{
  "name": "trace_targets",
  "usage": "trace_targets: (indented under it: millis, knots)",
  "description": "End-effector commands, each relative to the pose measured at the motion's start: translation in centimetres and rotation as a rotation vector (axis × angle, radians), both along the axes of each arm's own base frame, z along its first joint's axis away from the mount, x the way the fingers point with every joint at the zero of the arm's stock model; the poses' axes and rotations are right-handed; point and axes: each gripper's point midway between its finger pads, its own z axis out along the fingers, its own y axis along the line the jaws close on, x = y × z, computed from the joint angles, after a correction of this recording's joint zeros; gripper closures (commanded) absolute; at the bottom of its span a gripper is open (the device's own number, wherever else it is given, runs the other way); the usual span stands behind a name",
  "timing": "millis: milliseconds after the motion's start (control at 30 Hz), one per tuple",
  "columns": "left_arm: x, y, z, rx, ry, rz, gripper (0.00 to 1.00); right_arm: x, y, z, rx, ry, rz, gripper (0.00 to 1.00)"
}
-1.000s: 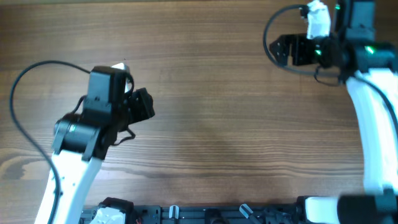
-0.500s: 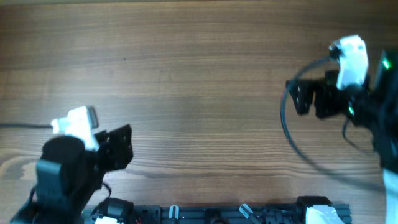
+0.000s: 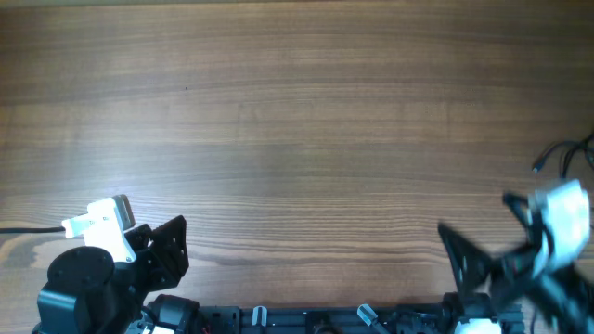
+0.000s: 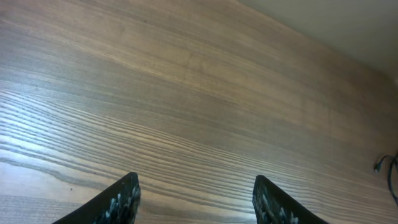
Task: Untangle cables
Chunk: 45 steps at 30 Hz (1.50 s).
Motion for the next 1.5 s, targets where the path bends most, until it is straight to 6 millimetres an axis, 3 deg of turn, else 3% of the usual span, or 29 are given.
trace_targets:
  millis: [0,167,267,433,633,900,1100,1333,1467]
  knots:
    - [-0.1,0.4,0.4,0.0,-0.016,0.02,0.4,-4.7,0.0,-0.3,0.021,-0.077,-0.013,0.0]
    - [-0.1,0.4,0.4,0.0,-0.017,0.02,0.38,-9.4,-0.6,-1.5,0.036,-0.159,-0.061,0.0]
    - [-0.1,0.4,0.4,0.0,-0.016,0.02,0.37,-11.3,-0.4,-3.4,0.052,-0.117,-0.056,0.0]
    - [-0.1,0.3,0.4,-0.002,-0.016,0.017,0.36,-12.7,1.9,-3.4,0.197,-0.075,0.042,0.0]
    - [-0.2,0.3,0.2,0.0,-0.009,0.017,0.37,-14.2,2.4,-3.5,-0.017,-0.261,0.135,0.0]
    - [-0.2,0.3,0.3,0.002,-0.012,0.014,0.36,-17.3,3.1,-3.9,-0.09,-0.477,0.0,0.0]
    - [-0.2,0.3,0.3,0.003,-0.01,0.014,0.36,-16.6,3.5,-2.5,-0.107,-0.538,-0.035,0.0]
    - [-0.2,0.3,0.3,0.002,-0.012,0.014,0.36,-12.2,-2.2,4.2,-0.199,-0.782,-0.344,0.0]
    - [-0.2,0.3,0.3,0.001,-0.013,0.014,0.37,-7.9,-2.8,5.5,-0.197,-0.863,-0.322,0.0]
